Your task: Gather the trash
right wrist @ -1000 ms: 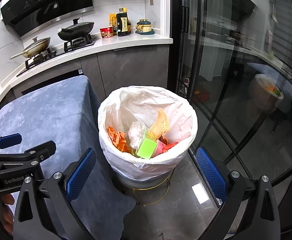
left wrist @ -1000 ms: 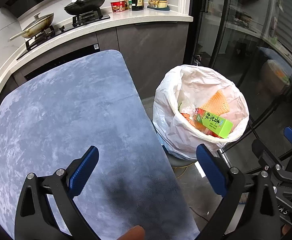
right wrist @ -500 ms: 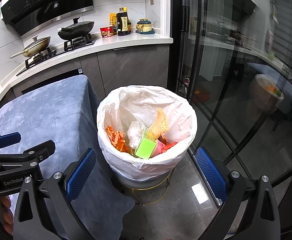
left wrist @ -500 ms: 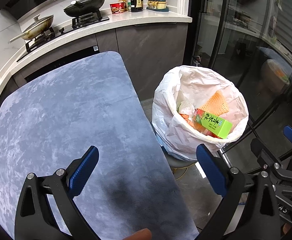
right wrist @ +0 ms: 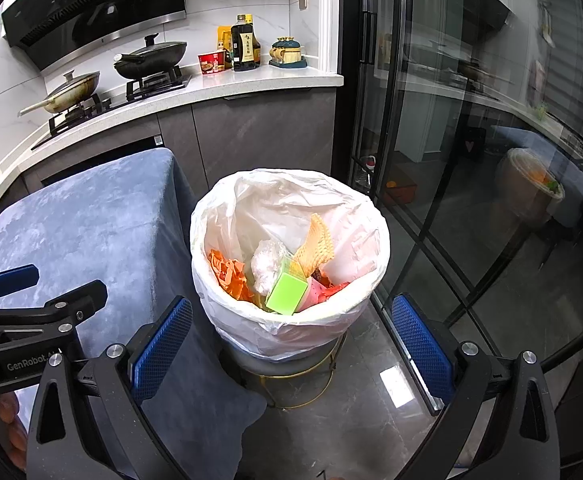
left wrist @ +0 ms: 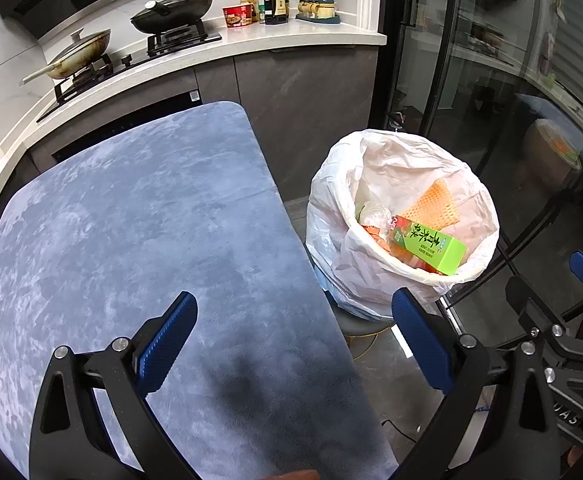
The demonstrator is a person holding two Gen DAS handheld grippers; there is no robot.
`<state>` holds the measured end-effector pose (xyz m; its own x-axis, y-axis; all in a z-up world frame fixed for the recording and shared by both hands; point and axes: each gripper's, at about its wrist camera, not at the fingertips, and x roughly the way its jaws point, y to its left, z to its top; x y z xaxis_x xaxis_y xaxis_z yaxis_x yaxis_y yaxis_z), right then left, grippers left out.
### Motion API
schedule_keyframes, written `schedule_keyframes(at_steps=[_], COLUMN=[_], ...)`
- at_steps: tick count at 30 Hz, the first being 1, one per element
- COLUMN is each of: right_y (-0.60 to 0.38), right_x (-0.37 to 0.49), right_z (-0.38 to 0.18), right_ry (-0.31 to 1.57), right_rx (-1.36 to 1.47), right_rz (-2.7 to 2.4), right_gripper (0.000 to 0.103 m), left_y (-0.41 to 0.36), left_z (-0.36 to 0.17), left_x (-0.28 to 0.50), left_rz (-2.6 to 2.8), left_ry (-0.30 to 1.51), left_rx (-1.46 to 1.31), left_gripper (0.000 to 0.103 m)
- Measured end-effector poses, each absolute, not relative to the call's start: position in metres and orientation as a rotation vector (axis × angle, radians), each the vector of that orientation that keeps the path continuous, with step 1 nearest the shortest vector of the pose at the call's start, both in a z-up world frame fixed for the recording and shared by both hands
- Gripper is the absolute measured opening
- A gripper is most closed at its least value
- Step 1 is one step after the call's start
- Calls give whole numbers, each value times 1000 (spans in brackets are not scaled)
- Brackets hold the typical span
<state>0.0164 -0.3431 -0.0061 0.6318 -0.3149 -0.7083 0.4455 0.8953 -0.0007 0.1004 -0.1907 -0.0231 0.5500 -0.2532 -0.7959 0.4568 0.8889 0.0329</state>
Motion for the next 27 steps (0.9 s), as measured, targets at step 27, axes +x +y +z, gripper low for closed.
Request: schedule_keyframes(at_steps=[27], right_y=[-343], right_x=[8], right_z=[-13], right_ry=[787], right_rx=[184], right_rz=[-447], right_gripper=[96], left_y=[-193], left_z=[-33], left_x=[92], left_rz=[-429], left_ry=[916], left_rx=[273], left_gripper=[93])
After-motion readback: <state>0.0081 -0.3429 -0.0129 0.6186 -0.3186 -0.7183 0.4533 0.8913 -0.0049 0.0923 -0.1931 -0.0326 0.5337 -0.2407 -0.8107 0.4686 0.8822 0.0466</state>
